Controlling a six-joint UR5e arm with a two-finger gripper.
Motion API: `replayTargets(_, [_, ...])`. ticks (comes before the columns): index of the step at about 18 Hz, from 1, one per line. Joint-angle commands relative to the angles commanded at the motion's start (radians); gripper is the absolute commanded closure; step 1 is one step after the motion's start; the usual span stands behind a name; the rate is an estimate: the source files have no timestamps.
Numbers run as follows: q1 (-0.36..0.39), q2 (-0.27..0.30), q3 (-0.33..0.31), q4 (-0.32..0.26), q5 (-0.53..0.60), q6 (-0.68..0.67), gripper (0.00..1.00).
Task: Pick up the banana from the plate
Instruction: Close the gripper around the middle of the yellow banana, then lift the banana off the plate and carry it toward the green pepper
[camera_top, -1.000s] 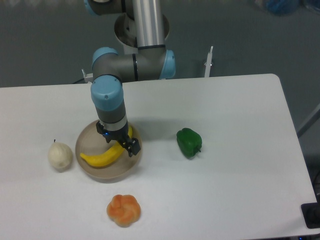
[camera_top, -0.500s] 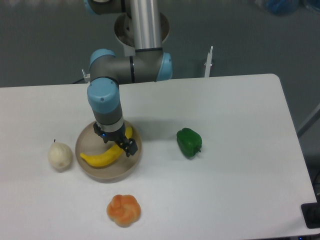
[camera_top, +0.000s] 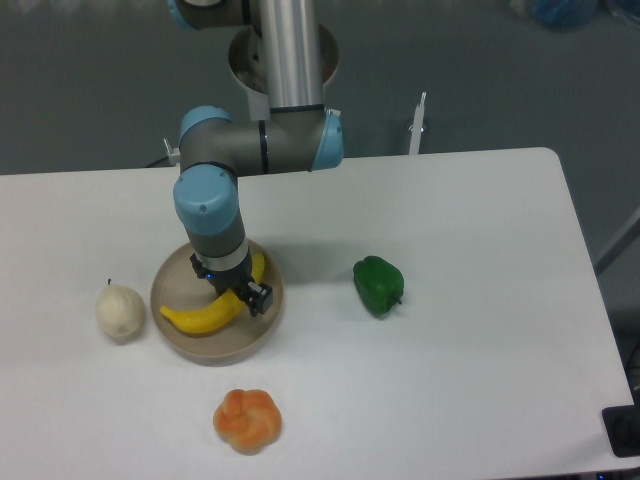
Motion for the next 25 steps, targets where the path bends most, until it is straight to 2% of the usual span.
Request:
replayTargets(3, [0.0, 0.002, 0.0, 0.0, 0.0, 0.0, 0.6])
replayTargets(10, [0.005, 0.021, 0.008, -0.003, 0.002, 0.012, 0.64])
replayTargets(13, [0.024, 0.064, 0.037, -0.018, 0.002, 0.018, 0.64])
replayTargets(16, [0.092, 0.109, 0.052, -0.018, 0.0, 0.037, 0.64])
replayTargets(20, [0.187, 0.118, 0.101, -0.025, 0.002, 0.179, 0.64])
replayTargets(23, [0.264, 0.126, 0.15, -0.09, 0.0, 0.247, 0.64])
replayTargets(25, [0.31, 0.126, 0.207, -0.136, 0.002, 0.303, 0.64])
